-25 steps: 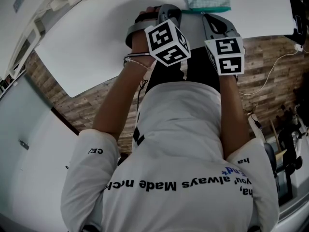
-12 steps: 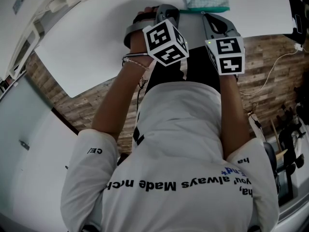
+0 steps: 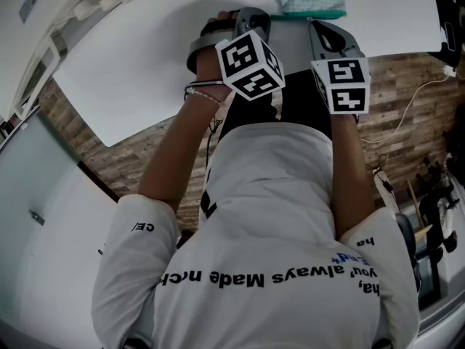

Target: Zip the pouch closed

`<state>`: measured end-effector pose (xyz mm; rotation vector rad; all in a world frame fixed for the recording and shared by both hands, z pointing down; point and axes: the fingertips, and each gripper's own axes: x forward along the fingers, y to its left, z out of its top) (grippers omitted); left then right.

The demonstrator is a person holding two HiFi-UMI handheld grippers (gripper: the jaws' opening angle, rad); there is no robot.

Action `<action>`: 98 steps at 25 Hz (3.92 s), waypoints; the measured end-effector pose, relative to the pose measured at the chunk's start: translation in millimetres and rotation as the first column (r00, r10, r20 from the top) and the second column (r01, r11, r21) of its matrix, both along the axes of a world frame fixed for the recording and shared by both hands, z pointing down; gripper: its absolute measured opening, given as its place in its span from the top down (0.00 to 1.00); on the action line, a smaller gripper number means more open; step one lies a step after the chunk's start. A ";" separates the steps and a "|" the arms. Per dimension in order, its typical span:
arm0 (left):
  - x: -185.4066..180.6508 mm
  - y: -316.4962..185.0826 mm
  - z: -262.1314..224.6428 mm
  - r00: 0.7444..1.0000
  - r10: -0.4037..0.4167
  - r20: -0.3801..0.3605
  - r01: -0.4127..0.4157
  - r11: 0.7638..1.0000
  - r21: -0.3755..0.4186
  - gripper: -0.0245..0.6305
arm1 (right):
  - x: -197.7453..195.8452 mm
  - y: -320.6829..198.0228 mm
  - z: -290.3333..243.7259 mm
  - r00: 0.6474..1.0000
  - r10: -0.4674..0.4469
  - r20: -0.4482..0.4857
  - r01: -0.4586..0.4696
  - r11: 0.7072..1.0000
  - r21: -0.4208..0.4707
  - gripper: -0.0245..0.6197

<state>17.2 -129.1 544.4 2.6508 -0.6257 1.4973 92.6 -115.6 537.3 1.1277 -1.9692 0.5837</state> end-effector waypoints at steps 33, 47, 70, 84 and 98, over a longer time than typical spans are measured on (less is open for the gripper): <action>-1.0 -0.7 0.2 1.000 -0.010 0.012 0.010 1.000 0.002 0.93 | 34.2 -2.8 -0.2 0.998 0.064 -0.015 -0.064 0.998 0.015 0.95; -1.7 -0.8 0.7 1.000 -0.014 0.023 0.014 1.000 -0.002 0.93 | 56.1 -5.1 -0.3 0.996 0.082 -0.033 -0.081 0.996 0.020 0.95; -2.4 -2.8 1.2 0.998 -0.058 0.010 0.058 0.998 -0.035 0.93 | 72.8 -11.7 -2.2 0.997 0.070 0.012 -0.071 0.997 0.013 0.93; -13.1 7.9 -47.5 0.970 -0.178 -0.168 0.170 0.984 -0.058 0.93 | 82.1 -9.0 -59.5 0.998 0.059 0.037 -0.063 0.989 0.131 0.93; -13.8 -5.6 -203.4 0.768 -0.284 -0.574 0.332 0.943 -0.022 0.93 | 69.2 -2.5 -165.9 0.988 0.025 0.151 -0.067 0.957 0.283 0.95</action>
